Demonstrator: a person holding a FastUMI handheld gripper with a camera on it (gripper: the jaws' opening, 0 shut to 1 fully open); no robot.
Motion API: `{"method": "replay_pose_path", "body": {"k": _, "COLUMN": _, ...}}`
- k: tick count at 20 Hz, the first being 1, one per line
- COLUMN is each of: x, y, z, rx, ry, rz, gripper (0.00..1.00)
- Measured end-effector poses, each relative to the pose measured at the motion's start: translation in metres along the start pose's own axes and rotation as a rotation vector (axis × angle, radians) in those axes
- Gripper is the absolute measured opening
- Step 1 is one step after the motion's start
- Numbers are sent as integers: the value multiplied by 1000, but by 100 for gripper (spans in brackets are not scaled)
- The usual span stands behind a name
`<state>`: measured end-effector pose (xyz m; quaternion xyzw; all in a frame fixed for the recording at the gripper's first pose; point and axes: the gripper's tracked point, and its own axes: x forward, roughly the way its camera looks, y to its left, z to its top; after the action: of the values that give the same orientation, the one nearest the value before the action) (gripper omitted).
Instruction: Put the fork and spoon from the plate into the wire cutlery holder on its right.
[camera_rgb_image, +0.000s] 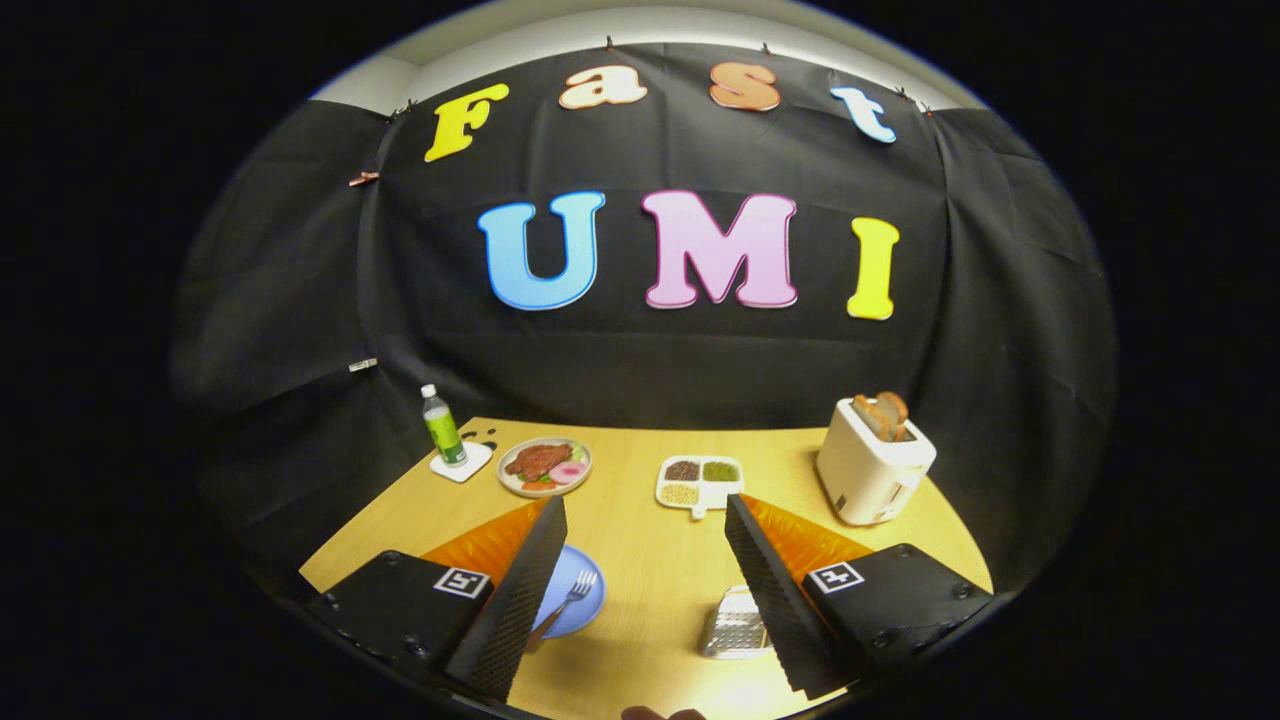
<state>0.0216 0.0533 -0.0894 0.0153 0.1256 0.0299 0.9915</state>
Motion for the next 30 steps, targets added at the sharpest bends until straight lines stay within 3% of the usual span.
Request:
{"method": "replay_pose_path", "body": {"k": 6, "x": 34, "y": 54, "z": -62, "rx": -40, "ry": 210, "rz": 101, "gripper": 99}}
{"method": "replay_pose_path", "body": {"k": 15, "x": 94, "y": 95, "z": -165, "rx": -97, "ry": 501, "rz": 146, "gripper": 100}}
{"method": "replay_pose_path", "body": {"k": 19, "x": 109, "y": 97, "z": -208, "rx": -91, "ry": 625, "rz": 129, "gripper": 97}}
{"method": "replay_pose_path", "body": {"k": 22, "x": 115, "y": 100, "z": -227, "rx": -79, "ry": 688, "rz": 115, "gripper": 82}}
{"method": "replay_pose_path", "body": {"k": 27, "x": 114, "y": 95, "z": -254, "rx": -65, "ry": 792, "rz": 75, "gripper": 70}}
{"method": "replay_pose_path", "body": {"k": 30, "x": 117, "y": 92, "z": -259, "rx": -39, "ry": 831, "rz": 47, "gripper": 47}}
